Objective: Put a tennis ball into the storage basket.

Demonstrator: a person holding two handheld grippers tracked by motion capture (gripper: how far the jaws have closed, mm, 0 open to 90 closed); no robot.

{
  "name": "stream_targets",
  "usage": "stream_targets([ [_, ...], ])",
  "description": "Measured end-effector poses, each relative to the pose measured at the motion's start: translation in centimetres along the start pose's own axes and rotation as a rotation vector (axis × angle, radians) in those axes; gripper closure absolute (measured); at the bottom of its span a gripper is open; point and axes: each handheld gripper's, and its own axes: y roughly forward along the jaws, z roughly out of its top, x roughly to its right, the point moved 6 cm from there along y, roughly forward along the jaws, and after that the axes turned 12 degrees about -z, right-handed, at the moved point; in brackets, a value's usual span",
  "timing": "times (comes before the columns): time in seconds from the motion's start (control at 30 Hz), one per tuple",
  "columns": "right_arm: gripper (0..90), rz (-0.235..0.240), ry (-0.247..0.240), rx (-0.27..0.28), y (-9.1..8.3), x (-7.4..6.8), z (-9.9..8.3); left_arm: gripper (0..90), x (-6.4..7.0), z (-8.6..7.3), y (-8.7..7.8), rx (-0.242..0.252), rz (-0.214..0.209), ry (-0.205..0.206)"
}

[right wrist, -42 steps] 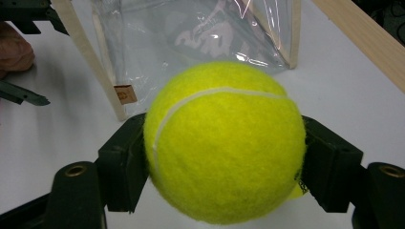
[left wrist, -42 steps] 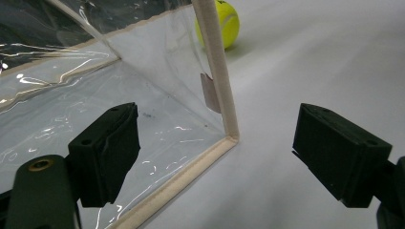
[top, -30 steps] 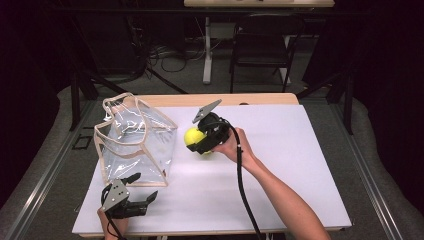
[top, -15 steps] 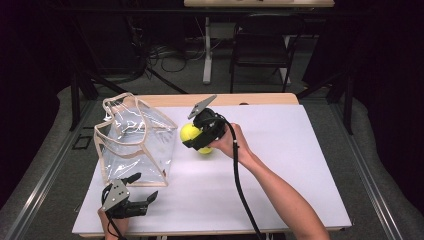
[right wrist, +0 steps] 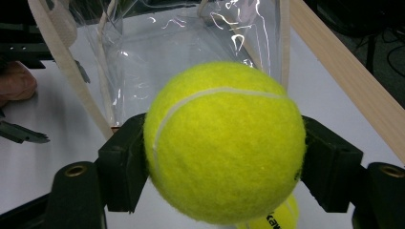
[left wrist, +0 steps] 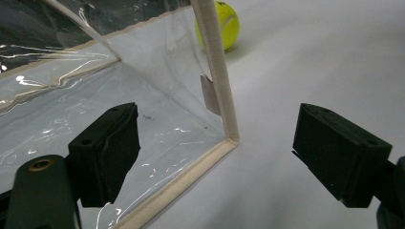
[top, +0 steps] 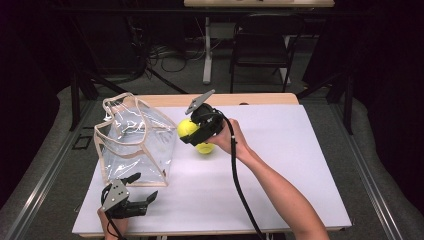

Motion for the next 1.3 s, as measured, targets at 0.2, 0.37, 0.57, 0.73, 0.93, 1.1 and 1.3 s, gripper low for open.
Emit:
stream_targets([
  [0.2, 26.5, -0.002, -0.004, 0.000, 0.1, 0.0, 0.6, 16.0, -0.1, 0.1, -0.1, 0.003, 0.009, 0.000],
  [0.37, 26.5, -0.003, -0.011, 0.011, 0.0, -0.1, 1.3, 16.0, -0.1, 0.0, -0.1, 0.003, 0.006, 0.001],
  [0.57, 26.6, -0.003, -0.012, 0.014, 0.1, -0.1, 1.8, 16.0, -0.1, 0.1, -0.1, 0.004, 0.006, 0.001],
  [0.73, 26.6, -0.007, -0.007, 0.024, -0.2, 0.2, 2.3, 16.0, -0.1, 0.1, -0.1, 0.002, 0.005, 0.002],
  [0.93, 26.6, -0.010, -0.010, 0.024, -0.2, 0.4, 2.6, 16.0, -0.1, 0.0, -0.1, 0.003, 0.005, 0.000],
  [1.1, 26.6, -0.011, -0.011, 0.028, 0.0, 0.3, 3.2, 16.0, -0.1, 0.2, -0.1, 0.004, 0.004, 0.005],
  [1.3, 26.6, -0.017, -0.027, 0.024, 0.1, 0.2, 4.2, 16.0, -0.1, 0.1, -0.1, 0.007, 0.004, 0.003],
])
